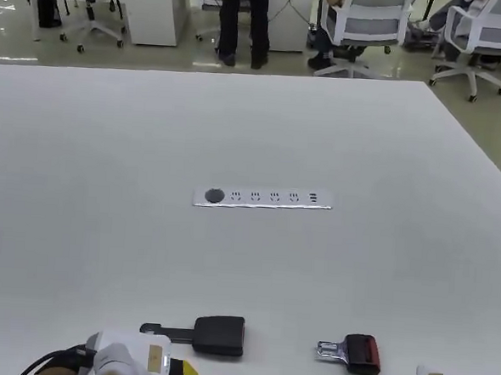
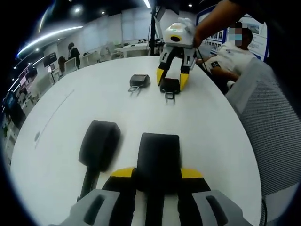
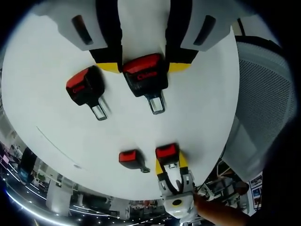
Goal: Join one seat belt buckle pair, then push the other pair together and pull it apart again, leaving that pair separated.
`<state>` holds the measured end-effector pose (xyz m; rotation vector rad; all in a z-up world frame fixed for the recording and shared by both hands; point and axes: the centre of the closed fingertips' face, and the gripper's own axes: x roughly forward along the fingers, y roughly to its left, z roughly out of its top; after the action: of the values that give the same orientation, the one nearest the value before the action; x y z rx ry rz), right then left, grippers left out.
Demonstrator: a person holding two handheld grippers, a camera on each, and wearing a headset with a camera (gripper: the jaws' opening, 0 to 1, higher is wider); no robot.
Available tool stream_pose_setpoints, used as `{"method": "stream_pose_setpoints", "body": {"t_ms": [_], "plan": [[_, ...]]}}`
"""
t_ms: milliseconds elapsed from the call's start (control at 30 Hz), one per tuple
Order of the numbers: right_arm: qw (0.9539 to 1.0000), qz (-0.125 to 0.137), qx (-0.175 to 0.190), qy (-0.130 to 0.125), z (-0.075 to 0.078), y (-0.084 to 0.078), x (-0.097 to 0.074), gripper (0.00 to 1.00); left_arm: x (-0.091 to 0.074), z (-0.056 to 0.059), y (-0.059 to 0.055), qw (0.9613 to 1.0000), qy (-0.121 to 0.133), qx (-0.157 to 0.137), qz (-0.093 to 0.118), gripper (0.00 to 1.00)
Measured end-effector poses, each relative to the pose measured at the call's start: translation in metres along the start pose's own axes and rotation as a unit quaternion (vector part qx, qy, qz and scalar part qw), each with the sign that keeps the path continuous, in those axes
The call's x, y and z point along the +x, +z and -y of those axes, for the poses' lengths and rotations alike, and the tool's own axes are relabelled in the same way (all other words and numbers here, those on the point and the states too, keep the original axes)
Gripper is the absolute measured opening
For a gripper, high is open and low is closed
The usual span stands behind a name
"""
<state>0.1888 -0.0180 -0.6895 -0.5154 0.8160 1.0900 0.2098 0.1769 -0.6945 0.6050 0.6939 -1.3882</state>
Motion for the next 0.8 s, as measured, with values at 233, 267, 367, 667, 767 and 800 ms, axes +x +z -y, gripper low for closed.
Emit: {"method": "stream_pose_setpoints", "body": {"t_ms": [233,267,367,667,767,800], "plan": [[1.0000,-0.001,0.005,-0.001,-0.004,0.008,0.004,0.34,0.000,0.001,0.000,0.9999,-0.008,0.008,-0.007,0.35],[1.0000,-0.001,0.007,-0.003,-0.003,0.011,0.006,0.34,0.000,0.001,0.000,0.9999,-0.008,0.009,-0.008,0.35],[1.0000,-0.003,0.007,-0.004,-0.005,0.016,0.011,0.34,-0.001,0.001,0.000,0.9997,-0.013,0.014,-0.013,0.35],[1.0000,-0.001,0.003,-0.002,-0.007,0.025,0.026,0.34,-0.002,0.003,0.002,0.9996,-0.015,0.013,-0.020,0.35],[1.0000,0.002,0.003,-0.003,-0.008,0.029,0.030,0.34,-0.002,0.003,0.003,0.9996,-0.015,0.013,-0.020,0.34],[1.0000,0.002,0.003,-0.004,-0.008,0.030,0.032,0.34,-0.003,0.004,0.003,0.9996,-0.015,0.013,-0.020,0.34]]}}
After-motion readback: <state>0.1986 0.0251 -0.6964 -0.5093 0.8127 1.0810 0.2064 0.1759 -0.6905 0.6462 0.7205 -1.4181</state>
